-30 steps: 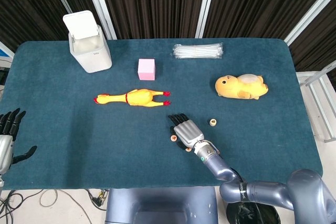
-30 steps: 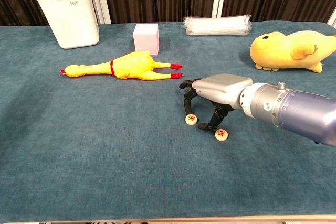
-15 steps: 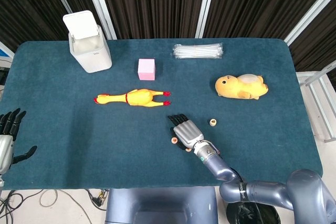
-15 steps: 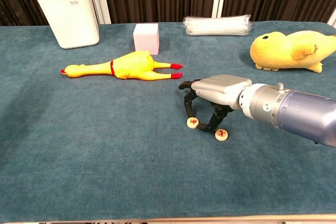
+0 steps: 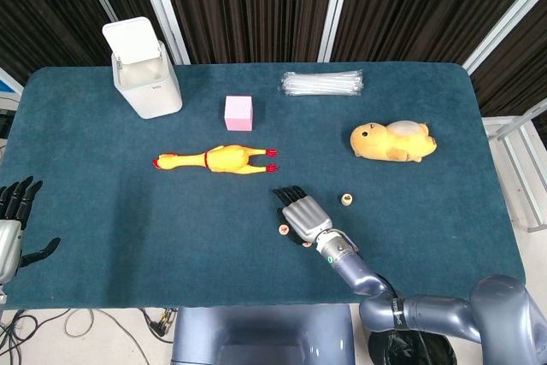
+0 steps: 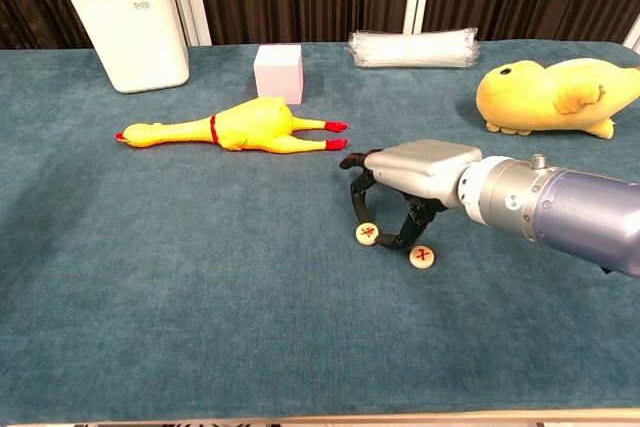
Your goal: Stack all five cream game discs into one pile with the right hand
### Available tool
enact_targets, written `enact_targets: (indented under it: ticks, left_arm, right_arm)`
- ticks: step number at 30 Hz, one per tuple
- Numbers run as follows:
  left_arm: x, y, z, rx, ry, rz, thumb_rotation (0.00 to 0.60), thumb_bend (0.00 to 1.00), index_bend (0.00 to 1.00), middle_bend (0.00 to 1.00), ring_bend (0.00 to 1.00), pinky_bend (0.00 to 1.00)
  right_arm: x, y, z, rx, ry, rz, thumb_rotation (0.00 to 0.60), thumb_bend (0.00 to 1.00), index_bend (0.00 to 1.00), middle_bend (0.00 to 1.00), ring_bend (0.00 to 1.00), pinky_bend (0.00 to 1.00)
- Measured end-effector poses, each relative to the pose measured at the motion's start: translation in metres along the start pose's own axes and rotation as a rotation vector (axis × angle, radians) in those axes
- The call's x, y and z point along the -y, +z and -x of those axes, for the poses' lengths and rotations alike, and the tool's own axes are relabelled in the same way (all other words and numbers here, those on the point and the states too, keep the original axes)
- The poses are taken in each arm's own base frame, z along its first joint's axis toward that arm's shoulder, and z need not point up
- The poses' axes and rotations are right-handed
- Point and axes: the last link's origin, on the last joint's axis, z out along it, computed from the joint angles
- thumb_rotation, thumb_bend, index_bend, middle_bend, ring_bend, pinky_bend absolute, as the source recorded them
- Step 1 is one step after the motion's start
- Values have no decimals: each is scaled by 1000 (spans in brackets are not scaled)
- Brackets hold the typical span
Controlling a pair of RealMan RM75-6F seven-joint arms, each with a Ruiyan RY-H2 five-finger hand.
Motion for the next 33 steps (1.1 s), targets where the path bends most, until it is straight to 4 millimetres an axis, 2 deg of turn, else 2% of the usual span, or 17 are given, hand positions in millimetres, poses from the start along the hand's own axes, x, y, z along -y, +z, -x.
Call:
enact_targets:
  ticks: [11, 24, 33]
  left_arm:
    - [0, 0, 0, 2, -2, 1, 600, 169, 49, 0, 0, 62]
    - [0, 0, 0, 1, -1, 0, 600, 169, 49, 0, 0, 62]
    - [0, 0, 0, 1, -1, 0, 600, 169, 49, 0, 0, 63]
  right_arm:
    - [-3, -1, -2, 9, 1, 4, 600, 468, 546, 0, 0, 86]
    - [-11, -3, -10, 0, 23, 16, 600, 469, 546, 0, 0, 87]
    - [-29, -6, -24, -26, 56, 52, 600, 469, 546, 0, 0, 86]
